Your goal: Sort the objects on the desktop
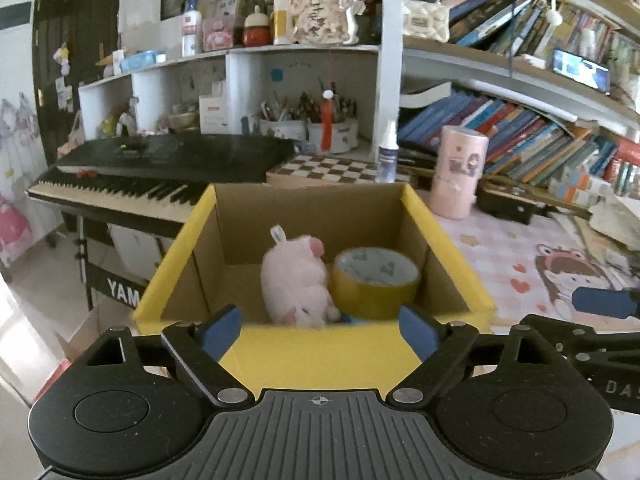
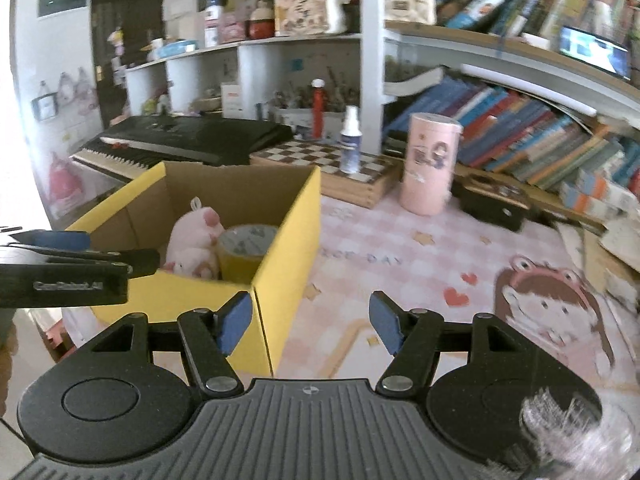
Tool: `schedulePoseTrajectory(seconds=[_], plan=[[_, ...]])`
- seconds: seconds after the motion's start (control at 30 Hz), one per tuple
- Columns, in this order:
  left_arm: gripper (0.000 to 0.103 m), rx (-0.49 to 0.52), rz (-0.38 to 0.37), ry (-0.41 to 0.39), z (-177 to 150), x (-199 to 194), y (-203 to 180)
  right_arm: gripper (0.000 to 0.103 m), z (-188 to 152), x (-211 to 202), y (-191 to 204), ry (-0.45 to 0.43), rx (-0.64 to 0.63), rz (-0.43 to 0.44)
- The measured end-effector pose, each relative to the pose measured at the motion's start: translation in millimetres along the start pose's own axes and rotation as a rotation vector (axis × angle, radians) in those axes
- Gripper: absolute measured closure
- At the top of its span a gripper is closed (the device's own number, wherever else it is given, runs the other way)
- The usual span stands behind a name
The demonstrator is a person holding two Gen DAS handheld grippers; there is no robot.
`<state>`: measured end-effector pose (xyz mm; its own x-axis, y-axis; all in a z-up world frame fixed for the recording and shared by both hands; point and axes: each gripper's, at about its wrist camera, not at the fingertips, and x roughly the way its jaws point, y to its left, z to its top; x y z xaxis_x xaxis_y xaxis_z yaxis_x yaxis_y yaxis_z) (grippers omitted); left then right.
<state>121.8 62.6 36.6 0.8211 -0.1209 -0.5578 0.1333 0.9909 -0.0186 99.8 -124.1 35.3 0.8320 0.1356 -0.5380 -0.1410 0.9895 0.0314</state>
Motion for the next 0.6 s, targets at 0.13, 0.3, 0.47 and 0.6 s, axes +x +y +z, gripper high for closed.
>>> schedulePoseTrajectory(seconds=[0.13,0.3,0.47,0.6], plan=[[0.015,0.001,-0.019,0.002,-17,-21,-4,0.037,-17,-26,3,-0.015,0.034,-0.057],[0.015,0.000,-0.052,-0.006,-37,-48,-8,0.036,-40,-59,6,-0.031,0.070,-0.123],[0.015,-0.007,-0.074,-0.013,-55,-71,-13,0.034,-61,-91,10,-0.047,0.103,-0.181],[0.014,-0.002,-0.069,-0.027,-67,-86,-19,0.032,-78,-111,11,-0.058,0.124,-0.229]])
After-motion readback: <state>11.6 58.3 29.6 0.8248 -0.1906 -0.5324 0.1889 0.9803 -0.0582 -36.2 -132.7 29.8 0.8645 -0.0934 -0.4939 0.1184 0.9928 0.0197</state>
